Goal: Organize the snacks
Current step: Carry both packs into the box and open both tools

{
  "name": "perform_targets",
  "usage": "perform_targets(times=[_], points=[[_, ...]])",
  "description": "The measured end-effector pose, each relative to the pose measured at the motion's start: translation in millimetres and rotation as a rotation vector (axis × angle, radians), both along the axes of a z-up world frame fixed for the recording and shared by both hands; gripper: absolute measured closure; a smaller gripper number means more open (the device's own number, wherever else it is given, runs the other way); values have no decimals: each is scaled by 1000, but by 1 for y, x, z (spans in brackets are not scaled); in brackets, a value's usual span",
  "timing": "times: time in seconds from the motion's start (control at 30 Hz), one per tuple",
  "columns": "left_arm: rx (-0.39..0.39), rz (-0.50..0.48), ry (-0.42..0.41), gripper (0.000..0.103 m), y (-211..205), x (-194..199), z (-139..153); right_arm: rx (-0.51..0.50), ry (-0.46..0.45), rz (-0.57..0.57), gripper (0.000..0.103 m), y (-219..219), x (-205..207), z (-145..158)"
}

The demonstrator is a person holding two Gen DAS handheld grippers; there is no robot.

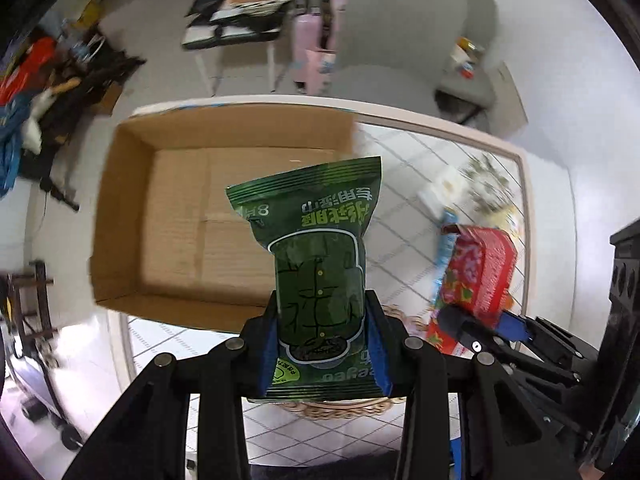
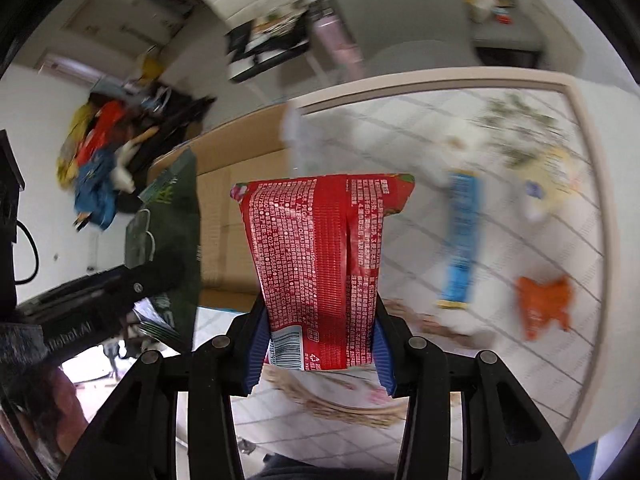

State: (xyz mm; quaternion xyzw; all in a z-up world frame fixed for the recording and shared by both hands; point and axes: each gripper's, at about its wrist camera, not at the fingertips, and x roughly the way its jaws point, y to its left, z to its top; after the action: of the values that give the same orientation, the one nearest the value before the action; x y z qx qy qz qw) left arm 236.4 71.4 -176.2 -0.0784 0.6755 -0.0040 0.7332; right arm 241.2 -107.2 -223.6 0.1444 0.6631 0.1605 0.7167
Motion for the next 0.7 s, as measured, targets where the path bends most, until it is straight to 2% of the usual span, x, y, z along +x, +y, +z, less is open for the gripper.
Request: perform_targets(times=[0.1,0.3,0.6,0.7], points=[[-14,32,17,68,37,9,-9,-30,3,11,56,46,15,-4],[-42,18,66,68,84,51,-50,-107,59,14,56,105,56,-47],[-138,-32,200,68,105,118,-131,-222,112,9,56,140,109,-117],[-157,-52,228,68,107,131,-152,-235,125,3,56,147,117,-130]])
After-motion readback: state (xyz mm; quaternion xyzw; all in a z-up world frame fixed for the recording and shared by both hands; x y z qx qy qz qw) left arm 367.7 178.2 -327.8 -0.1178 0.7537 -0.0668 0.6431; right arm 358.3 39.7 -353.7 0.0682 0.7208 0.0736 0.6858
